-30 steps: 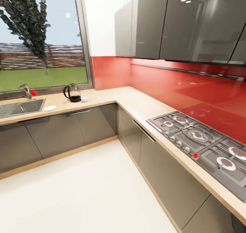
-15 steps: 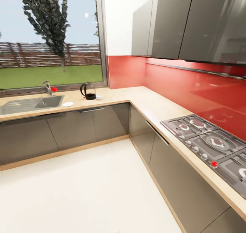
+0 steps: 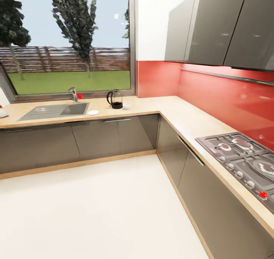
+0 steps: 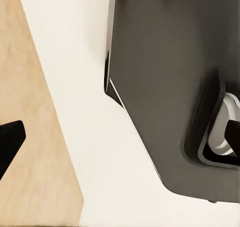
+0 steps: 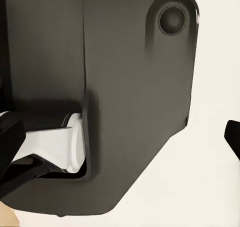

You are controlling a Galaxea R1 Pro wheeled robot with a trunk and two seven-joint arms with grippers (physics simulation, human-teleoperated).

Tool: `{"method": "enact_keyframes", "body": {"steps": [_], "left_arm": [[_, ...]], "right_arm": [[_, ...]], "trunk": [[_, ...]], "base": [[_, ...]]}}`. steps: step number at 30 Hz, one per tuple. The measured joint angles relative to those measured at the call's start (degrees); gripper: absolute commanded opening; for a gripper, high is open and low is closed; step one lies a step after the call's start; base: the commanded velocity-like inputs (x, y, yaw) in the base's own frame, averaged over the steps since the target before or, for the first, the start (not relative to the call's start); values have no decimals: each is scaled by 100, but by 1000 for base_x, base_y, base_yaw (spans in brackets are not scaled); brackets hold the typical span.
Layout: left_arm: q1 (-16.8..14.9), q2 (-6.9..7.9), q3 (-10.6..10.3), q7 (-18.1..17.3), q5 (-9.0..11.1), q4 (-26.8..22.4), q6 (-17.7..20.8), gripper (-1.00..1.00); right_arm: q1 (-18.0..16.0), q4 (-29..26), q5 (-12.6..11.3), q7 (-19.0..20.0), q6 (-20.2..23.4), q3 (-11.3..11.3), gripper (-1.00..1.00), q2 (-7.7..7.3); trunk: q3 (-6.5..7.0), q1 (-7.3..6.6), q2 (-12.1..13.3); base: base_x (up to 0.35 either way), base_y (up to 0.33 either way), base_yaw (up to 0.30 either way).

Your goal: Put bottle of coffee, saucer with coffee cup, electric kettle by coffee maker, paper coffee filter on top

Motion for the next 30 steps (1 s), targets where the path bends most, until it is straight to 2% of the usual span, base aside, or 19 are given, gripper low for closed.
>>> {"method": "enact_keyframes", "body": {"steps": [30], "left_arm": [[0, 7, 1, 0, 2, 0, -5, 100]], "right_arm": [[1, 0, 0, 8, 0, 0, 100, 0]], "trunk": [[-113, 0, 0]], "base": [[0, 0, 255]]}}
